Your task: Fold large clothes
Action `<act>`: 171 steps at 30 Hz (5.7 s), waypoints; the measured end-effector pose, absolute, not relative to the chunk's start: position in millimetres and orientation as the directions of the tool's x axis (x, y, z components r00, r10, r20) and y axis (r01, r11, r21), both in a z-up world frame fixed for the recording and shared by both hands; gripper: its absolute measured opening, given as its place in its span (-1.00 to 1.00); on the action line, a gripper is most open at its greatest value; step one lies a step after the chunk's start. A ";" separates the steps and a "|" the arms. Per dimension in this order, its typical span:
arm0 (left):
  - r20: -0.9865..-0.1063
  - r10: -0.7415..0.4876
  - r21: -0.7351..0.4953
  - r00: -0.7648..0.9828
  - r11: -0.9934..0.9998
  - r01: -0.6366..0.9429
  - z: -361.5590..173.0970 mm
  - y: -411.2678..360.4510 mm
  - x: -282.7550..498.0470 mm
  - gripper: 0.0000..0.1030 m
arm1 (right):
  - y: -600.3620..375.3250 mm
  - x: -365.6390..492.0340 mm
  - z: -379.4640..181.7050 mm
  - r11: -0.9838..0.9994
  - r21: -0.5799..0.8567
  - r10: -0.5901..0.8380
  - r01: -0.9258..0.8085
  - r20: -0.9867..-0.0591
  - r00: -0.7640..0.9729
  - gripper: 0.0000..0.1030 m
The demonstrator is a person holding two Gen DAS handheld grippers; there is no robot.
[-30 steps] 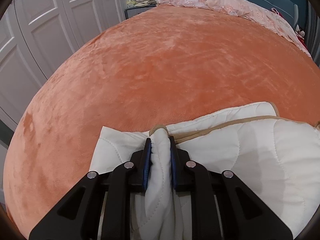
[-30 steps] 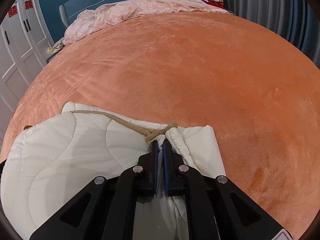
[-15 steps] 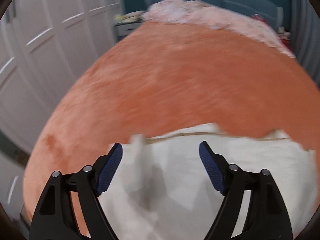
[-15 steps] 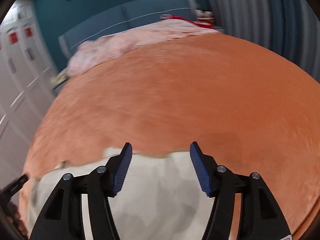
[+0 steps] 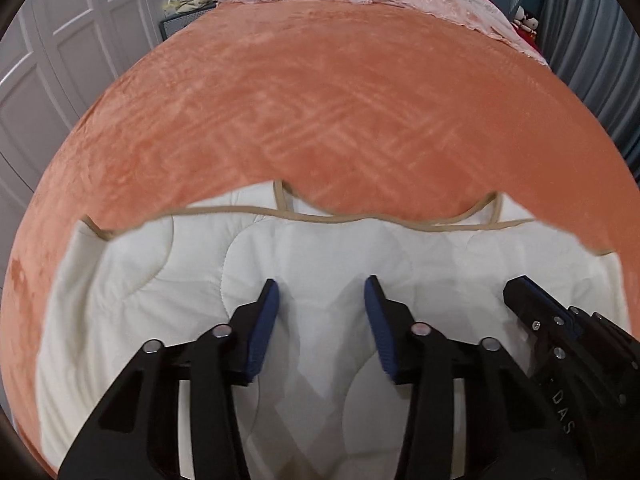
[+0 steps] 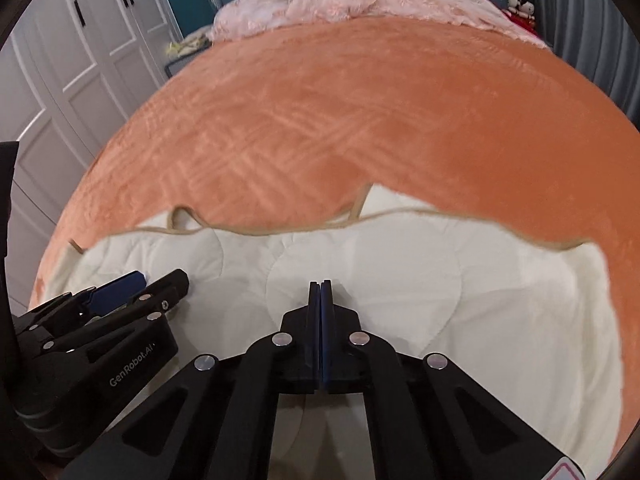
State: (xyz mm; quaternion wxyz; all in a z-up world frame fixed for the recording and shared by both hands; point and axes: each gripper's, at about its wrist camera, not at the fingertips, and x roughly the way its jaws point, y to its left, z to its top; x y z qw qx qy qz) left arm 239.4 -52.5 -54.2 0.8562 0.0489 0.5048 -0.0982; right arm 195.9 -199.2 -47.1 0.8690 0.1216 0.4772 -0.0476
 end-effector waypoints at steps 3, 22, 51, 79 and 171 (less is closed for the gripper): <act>-0.873 -0.110 -0.004 0.475 0.975 0.220 -63.7 -54.8 239.6 -0.21 | -201.6 196.0 -58.0 0.962 0.178 0.043 0.206 -0.847 0.530 -1.00; -0.843 -0.068 0.065 0.534 0.972 0.227 -87.1 -66.4 244.9 -0.22 | -198.9 203.6 -83.6 0.963 0.173 0.038 0.206 -0.846 0.532 -1.00; -0.836 -0.170 -0.186 0.522 0.982 0.021 -10.3 96.3 144.4 0.36 | -188.7 92.8 -11.2 0.928 0.338 0.190 0.154 -0.788 0.585 -0.74; -0.813 -0.382 -0.512 0.439 0.828 -0.229 -59.2 181.5 118.8 -0.38 | -128.0 61.0 -53.2 0.952 0.293 0.218 0.093 -0.857 0.466 -0.87; -0.941 -0.142 -0.032 0.308 0.941 0.336 -49.7 -81.4 39.0 0.30 | -332.3 -51.5 -50.5 0.913 0.180 0.019 0.367 -0.915 0.403 -0.85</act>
